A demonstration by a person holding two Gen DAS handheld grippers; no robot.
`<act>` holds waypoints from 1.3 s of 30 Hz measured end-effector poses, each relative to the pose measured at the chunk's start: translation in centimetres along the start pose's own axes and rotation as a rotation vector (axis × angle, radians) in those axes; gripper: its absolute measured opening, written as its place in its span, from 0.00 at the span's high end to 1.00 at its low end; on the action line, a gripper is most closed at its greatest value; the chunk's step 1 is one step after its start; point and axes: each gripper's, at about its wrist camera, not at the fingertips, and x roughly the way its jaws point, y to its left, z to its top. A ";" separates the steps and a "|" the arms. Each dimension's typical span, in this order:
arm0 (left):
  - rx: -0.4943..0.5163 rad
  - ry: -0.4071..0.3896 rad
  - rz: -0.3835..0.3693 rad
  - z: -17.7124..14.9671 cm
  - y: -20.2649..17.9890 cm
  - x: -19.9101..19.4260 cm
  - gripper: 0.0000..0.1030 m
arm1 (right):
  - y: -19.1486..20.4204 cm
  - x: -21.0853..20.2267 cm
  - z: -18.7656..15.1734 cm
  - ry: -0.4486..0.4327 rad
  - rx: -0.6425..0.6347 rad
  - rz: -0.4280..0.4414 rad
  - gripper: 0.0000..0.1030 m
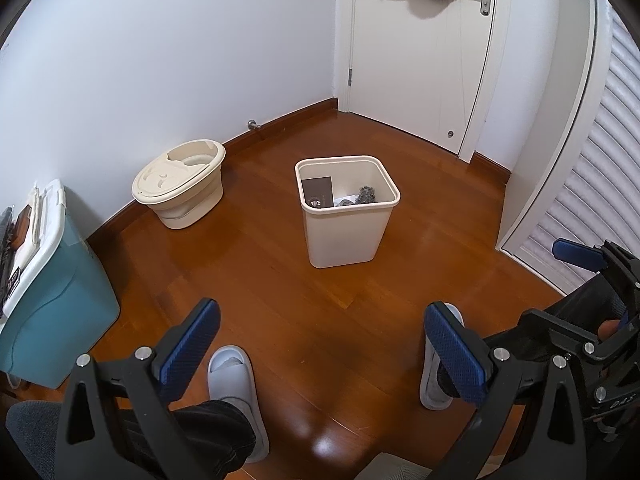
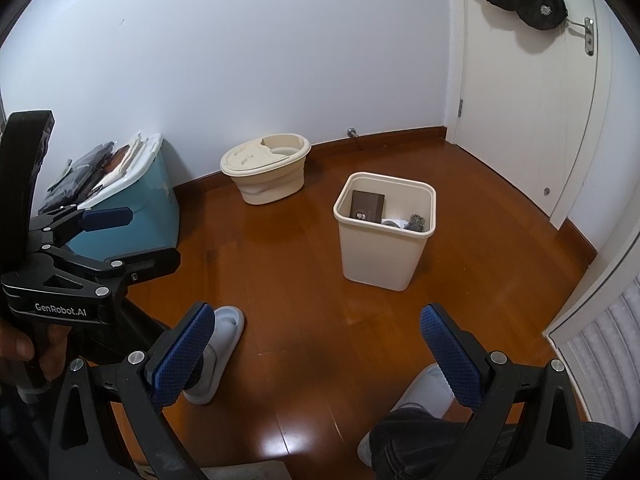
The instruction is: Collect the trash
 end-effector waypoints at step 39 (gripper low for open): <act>-0.007 0.015 0.021 0.1 -0.4 0.1 0.00 | -0.6 -0.2 -0.7 0.009 -0.012 0.005 0.00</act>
